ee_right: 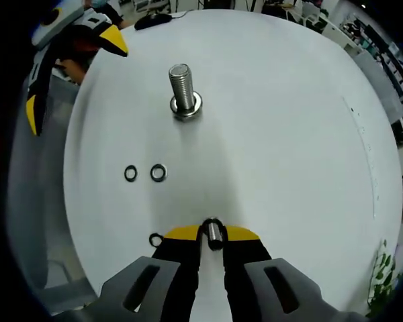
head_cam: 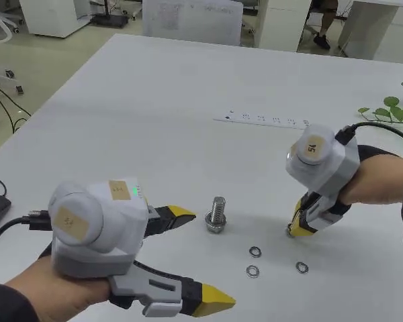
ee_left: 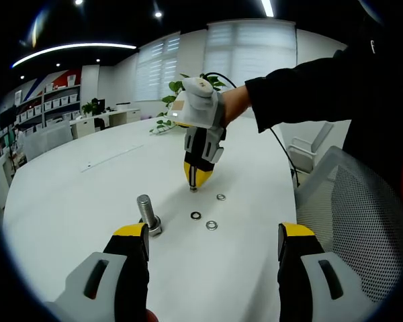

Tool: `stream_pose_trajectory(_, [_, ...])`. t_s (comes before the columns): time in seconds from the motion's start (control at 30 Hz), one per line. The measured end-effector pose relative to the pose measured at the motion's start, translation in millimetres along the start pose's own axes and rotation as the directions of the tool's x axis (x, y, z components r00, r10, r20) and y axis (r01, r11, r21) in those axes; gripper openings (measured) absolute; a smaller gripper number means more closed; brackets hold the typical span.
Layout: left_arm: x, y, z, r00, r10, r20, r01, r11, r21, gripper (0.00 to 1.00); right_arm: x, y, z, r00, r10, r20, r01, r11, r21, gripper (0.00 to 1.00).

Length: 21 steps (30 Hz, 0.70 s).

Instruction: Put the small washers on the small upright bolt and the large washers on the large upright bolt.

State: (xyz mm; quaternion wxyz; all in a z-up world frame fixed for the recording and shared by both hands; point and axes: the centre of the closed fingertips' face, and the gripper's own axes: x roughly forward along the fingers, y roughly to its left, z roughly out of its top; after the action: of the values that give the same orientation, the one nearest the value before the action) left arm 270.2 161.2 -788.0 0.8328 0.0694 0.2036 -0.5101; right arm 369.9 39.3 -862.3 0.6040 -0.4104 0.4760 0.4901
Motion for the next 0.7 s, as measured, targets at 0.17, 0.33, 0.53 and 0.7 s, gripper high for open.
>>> stream_pose_trajectory(0.17, [-0.1, 0.3, -0.5, 1.0, 0.003, -0.001, -0.003, 1.0, -0.002, 0.78, 2.5, 0.4, 0.4, 1.0, 0.001, 0.0, -0.001, 1.0, -0.005, 0.13])
stream_pose_trajectory(0.33, [0.4, 0.1, -0.4, 1.0, 0.003, -0.001, -0.003, 1.0, -0.003, 0.78, 5.1, -0.9, 0.5, 1.0, -0.003, -0.002, 0.003, 1.0, -0.015, 0.13])
stream_pose_trajectory(0.53, [0.6, 0.4, -1.1, 1.0, 0.003, -0.001, -0.003, 1.0, -0.005, 0.78, 7.3, -2.6, -1.0, 1.0, 0.003, -0.006, -0.003, 1.0, -0.017, 0.13])
stream_pose_trajectory(0.7, [1.1, 0.0, -1.3, 1.0, 0.002, -0.002, -0.002, 1.0, -0.003, 0.78, 8.7, -2.4, -2.9, 0.9999, 0.004, -0.014, -0.004, 1.0, -0.021, 0.15])
